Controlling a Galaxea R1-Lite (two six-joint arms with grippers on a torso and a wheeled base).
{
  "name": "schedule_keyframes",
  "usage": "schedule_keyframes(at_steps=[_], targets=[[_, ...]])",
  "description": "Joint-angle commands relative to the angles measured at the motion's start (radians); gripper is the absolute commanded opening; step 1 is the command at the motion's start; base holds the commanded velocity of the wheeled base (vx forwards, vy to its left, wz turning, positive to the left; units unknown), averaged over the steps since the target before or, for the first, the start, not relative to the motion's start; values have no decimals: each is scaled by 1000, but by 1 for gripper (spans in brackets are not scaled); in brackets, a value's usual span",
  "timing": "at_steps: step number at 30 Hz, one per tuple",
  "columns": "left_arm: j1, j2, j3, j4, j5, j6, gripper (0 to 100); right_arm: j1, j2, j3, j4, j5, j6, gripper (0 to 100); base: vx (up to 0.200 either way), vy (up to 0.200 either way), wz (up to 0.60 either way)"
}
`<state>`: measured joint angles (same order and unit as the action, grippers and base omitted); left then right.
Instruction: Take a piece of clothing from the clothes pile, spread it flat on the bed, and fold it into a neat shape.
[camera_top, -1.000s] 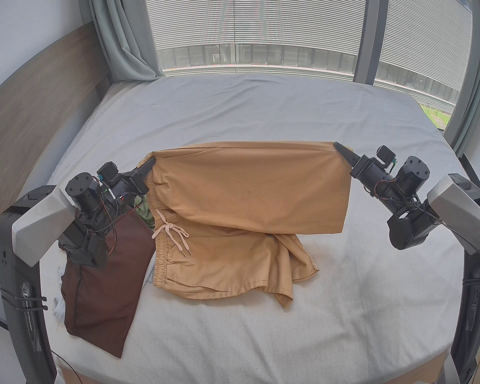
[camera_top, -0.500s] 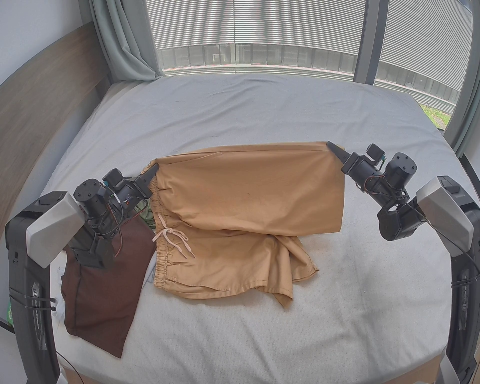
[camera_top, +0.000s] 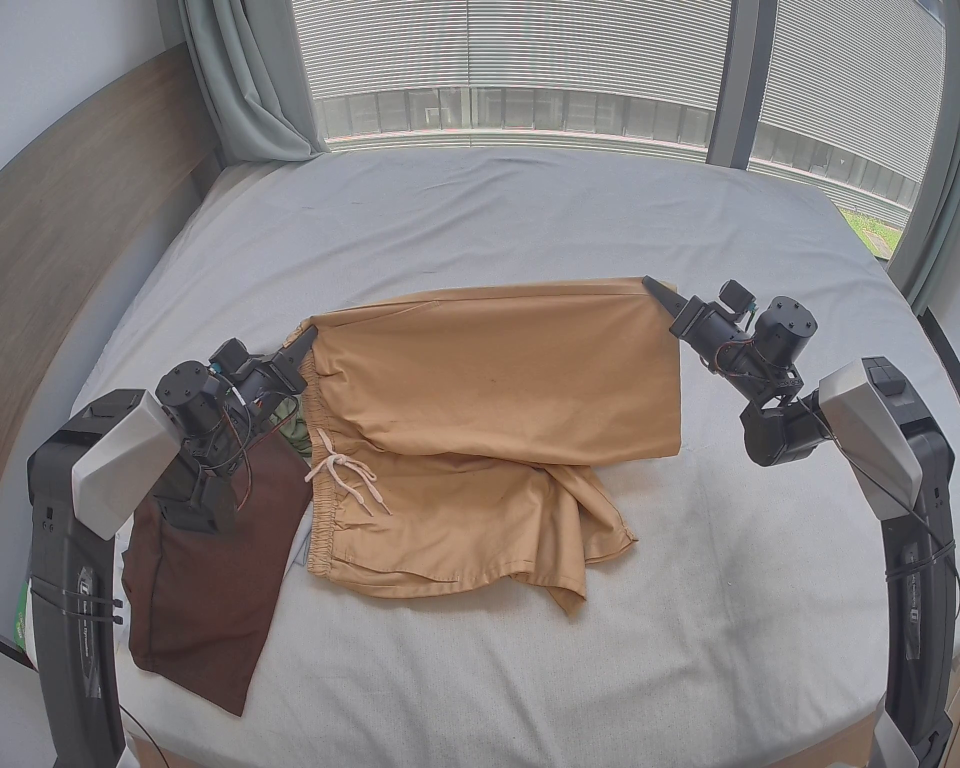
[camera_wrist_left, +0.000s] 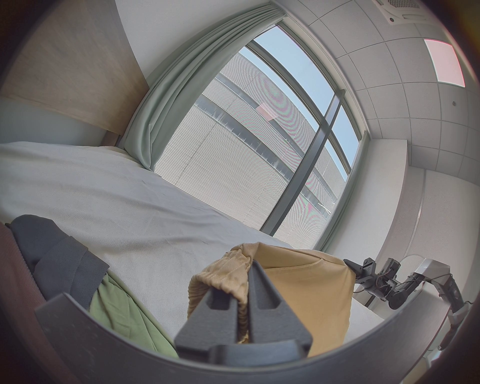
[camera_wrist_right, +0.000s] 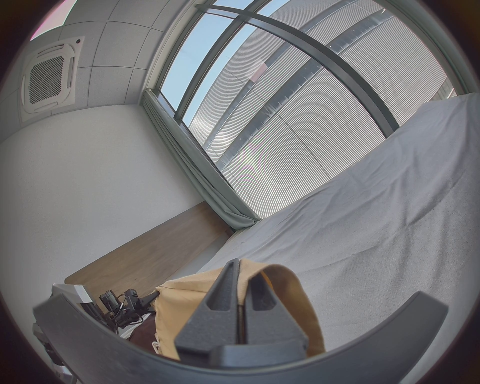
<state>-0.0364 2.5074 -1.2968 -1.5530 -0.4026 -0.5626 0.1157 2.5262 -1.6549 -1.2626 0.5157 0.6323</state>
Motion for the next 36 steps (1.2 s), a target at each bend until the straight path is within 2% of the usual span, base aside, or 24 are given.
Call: schedule_keyframes(at_steps=[1,10,11,15,16,19,23,29,32,35,36], targets=[[0,30,-18,-1,2,0,0,-1,43,-55,17,0,0,0,0,0,0],[1,53,-48,1,2,-3,0,5,71,-109,37,0,0,0,0,0,0],[1,62,-62,1,2,-3,100,5,83,-129,40,0,0,0,0,0,0],[1,74,-78,1,7,-7,100,4,88,-175,88,-14,0,0,0,0,0],[3,74,-81,1,7,-17,100,2,89,-198,100,-31,0,100,0,0,0],[0,73,-82,1,11,-80,100,4,123,-266,115,-66,-2,100,0,0,0],[-2,73,-73,2,19,-92,100,7,135,-256,112,-69,-10,100,0,0,0],[-2,71,-52,1,47,-91,100,12,97,-155,97,-69,-10,100,0,0,0],[-2,44,-12,-2,54,-85,100,22,43,-42,58,-69,-13,100,0,0,0],[-2,44,-12,-2,54,-85,100,22,43,-42,58,-69,-13,100,0,0,0],[3,-24,71,-2,44,-82,100,41,-26,99,12,-69,-19,100,0,0,0]])
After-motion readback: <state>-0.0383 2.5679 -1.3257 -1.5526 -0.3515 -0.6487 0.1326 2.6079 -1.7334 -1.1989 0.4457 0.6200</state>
